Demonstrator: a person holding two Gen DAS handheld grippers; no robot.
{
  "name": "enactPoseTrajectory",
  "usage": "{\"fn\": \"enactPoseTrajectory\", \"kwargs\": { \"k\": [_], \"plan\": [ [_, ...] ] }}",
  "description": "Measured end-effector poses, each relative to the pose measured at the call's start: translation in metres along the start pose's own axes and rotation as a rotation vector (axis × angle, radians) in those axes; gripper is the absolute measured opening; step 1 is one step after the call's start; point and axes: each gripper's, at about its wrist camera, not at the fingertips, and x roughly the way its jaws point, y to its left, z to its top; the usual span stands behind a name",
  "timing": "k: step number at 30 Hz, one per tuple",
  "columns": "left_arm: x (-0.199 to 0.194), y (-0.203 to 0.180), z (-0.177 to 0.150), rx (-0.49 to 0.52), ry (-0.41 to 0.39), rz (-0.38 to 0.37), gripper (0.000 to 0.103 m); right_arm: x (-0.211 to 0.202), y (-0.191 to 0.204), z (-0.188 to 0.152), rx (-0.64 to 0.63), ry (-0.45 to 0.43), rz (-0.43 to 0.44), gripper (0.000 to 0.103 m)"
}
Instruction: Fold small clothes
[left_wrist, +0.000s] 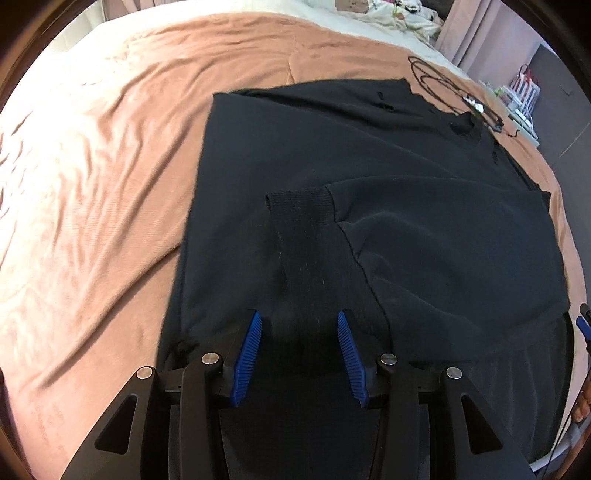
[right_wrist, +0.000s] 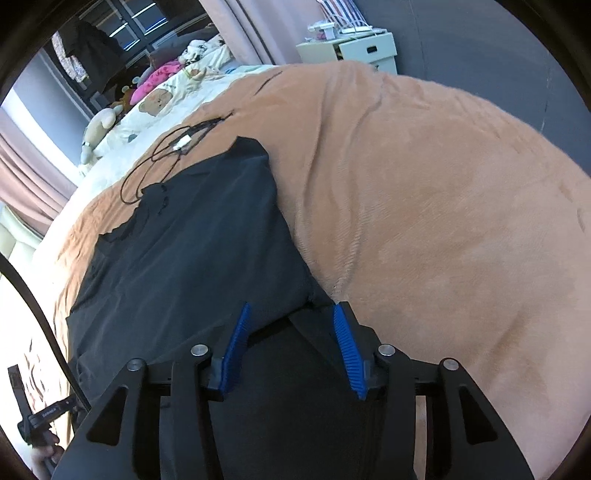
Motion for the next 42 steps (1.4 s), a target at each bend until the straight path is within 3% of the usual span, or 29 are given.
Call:
{"fn": "enactPoseTrajectory", "kwargs": {
  "k": [1,5,9,14,16,20,30,42],
  "plan": [
    [-0.005,0.001,-0.001,-0.001,-0.007,-0.003,0.046,-0.005,0.001,-0.001,-0.006,-0.001,0.012,0.048],
    [-0.033,0.008,-0.009,0.004,-0.042,-0.019,0.047,-0.024,0.008,-0.007,-0.040,-0.031,0.018,0.076],
    [-0.068,0.018,-0.023,0.000,-0.101,-0.033,0.072,-0.040,0.010,-0.018,-0.050,-0.042,0.026,0.085],
    [-0.119,0.036,-0.047,-0.019,-0.172,-0.079,0.090,-0.062,0.003,-0.035,-0.065,-0.024,0.063,0.103],
    [-0.138,0.042,-0.057,-0.036,-0.204,-0.082,0.098,-0.076,0.000,-0.039,-0.077,-0.041,0.047,0.103],
    [-0.171,0.054,-0.074,-0.041,-0.259,-0.066,0.100,-0.099,0.001,-0.054,-0.115,-0.021,0.070,0.103],
    [-0.240,0.080,-0.134,-0.121,-0.368,-0.062,0.101,-0.181,-0.008,-0.084,-0.202,-0.051,0.044,0.103],
    [-0.302,0.104,-0.229,-0.173,-0.439,-0.073,0.101,-0.276,-0.019,-0.138,-0.325,-0.140,0.063,0.103]
  ]
}}
